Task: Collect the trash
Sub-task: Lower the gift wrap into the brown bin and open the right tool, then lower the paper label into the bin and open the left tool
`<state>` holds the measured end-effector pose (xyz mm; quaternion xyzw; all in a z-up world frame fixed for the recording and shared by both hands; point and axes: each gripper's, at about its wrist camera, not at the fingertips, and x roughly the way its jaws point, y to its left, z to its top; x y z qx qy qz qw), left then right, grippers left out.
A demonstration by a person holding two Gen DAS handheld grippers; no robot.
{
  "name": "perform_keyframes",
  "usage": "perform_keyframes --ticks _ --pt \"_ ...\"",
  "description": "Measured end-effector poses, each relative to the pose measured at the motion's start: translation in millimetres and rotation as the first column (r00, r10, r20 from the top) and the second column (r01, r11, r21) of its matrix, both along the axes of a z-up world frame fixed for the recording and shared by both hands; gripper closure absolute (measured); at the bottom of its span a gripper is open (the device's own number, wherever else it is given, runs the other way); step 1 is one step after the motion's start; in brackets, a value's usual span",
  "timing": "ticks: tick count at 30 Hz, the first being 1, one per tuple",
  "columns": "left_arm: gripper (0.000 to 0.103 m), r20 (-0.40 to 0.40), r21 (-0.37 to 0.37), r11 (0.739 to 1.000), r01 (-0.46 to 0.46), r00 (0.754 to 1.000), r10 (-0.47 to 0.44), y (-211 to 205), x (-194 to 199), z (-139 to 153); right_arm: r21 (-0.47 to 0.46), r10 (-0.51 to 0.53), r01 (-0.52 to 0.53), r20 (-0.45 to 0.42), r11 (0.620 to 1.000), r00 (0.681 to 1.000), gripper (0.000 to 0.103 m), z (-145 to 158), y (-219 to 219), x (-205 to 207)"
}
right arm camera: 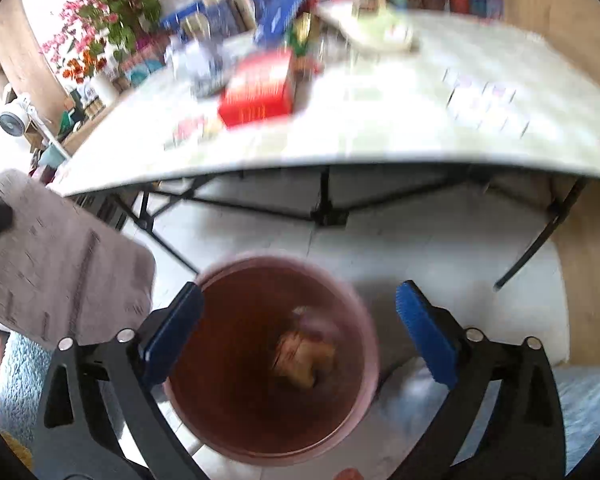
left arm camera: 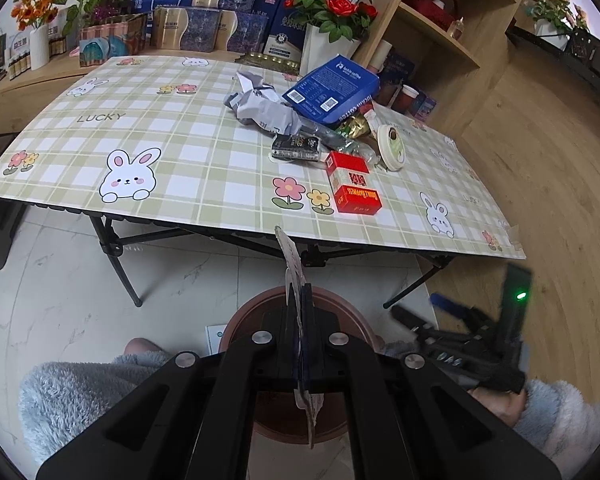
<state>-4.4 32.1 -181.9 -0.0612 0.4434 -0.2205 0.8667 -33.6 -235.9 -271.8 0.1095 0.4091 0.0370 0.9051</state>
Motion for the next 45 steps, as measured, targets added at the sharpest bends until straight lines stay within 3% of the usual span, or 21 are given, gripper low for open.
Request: perform_keyframes --ticks 8,10,13,15,18,24,29,31,33,36,41,45 --pt "0.102 -0.010 0.051 0.988 0.144 0.990 -0.143 -24.0 6.8 -22.1 -0.116 -0.048 0.069 0.173 0.991 0.984 0.006 40.2 -35.4 -14.4" --pt "0.102 -0.017 0.061 0.982 0.180 0.984 -0.179 -32.1 9.5 -32.3 -0.128 -0.066 0.090 0.184 0.988 0.981 0.006 41.6 -38.9 -20.3" --pt "0.101 -0.038 -0.009 0.968 0.252 0.967 -0.252 -38.8 17.5 -53.8 -0.095 -0.086 0.100 0.149 0.990 0.985 0.006 27.6 -44.0 -24.0" --pt "0.101 -0.053 0.033 0.961 0.276 0.960 -0.274 -45.0 23.5 -75.6 -0.108 -0.106 0.119 0.116 0.987 0.988 0.006 18.3 -41.8 -21.1" --pt "0.101 -0.069 0.090 0.957 0.275 0.960 -0.270 -50.0 29.6 -100.3 -0.138 -0.097 0.112 0.114 0.984 0.989 0.006 15.0 -35.1 -18.8" --pt "0.101 -0.167 -0.003 0.983 0.182 0.969 -0.180 -42.9 42.7 -131.0 -0.186 -0.061 0.076 0.086 0.980 0.994 0.006 7.9 -21.3 -13.8" --pt "0.101 -0.196 -0.022 0.984 0.176 0.965 -0.177 -50.1 53.9 -132.6 -0.221 -0.046 0.060 0.064 0.974 0.997 0.006 3.0 -15.4 -10.5" --pt "0.089 -0.204 -0.079 0.980 0.183 0.959 -0.196 -53.1 58.0 -130.7 -0.221 -0.047 0.060 0.063 0.973 0.997 0.006 2.9 -16.2 -10.6" --pt "0.025 -0.170 -0.144 0.974 0.176 0.965 -0.200 -53.3 57.7 -121.9 -0.220 -0.051 0.064 0.065 0.973 0.997 0.006 3.5 -17.5 -11.7" --pt "0.019 -0.086 -0.169 0.973 0.157 0.981 -0.173 -47.4 53.5 -105.8 -0.213 -0.062 0.074 0.064 0.974 0.996 0.006 3.4 -20.5 -12.9" --pt "0.010 0.059 -0.036 0.997 0.073 0.996 -0.070 -24.2 46.7 -79.9 -0.212 -0.067 0.079 0.062 0.974 0.996 0.006 3.1 -21.1 -11.6" --pt "0.007 0.159 0.052 0.998 -0.026 0.987 0.017 2.9 43.7 -67.7 -0.218 -0.056 0.068 0.062 0.974 0.997 0.006 2.4 -18.7 -10.1"
